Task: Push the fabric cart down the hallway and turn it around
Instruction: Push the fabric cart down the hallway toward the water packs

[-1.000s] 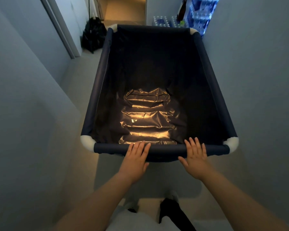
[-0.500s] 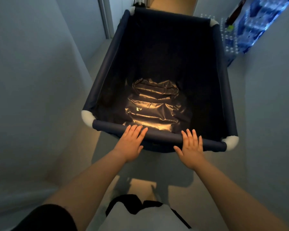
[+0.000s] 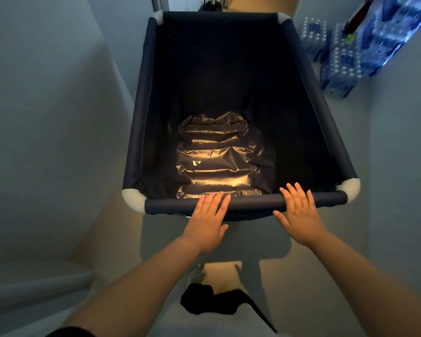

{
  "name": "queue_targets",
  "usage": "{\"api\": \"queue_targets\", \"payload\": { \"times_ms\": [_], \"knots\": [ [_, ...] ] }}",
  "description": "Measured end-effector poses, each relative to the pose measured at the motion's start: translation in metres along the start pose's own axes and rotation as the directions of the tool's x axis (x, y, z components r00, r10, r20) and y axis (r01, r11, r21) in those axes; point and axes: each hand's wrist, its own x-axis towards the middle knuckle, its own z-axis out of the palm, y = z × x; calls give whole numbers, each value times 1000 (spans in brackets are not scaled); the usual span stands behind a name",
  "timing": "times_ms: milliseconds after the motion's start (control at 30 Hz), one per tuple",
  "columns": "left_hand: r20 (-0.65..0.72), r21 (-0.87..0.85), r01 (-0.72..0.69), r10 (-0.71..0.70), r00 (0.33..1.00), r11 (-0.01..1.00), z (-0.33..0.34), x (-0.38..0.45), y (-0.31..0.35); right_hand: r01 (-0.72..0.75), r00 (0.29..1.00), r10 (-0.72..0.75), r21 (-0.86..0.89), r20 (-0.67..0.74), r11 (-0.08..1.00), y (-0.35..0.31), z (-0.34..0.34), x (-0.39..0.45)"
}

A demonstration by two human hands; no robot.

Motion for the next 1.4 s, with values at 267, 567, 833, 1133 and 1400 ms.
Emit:
{"api": "queue_targets", "payload": {
  "times_ms": [267,567,833,1133,1400],
  "knots": [
    [69,54,-32,29,997,998,1,-2,24,80,997,-80,15,3,997,34,1,3],
    [100,135,-253,241,965,958,1,-4,40,185,983,-185,45,-18,982,68,-8,-7],
    [101,146,-442,431,897,885,10,-6,64,215,976,-211,108,-44,971,89,-8,-25],
    [120,149,-460,446,887,875,13,-6,85,166,985,-157,168,-65,972,99,-9,-33],
    [135,78,-422,410,902,903,18,-6,88,90,994,-80,136,-78,987,93,1,-33]
  ]
}}
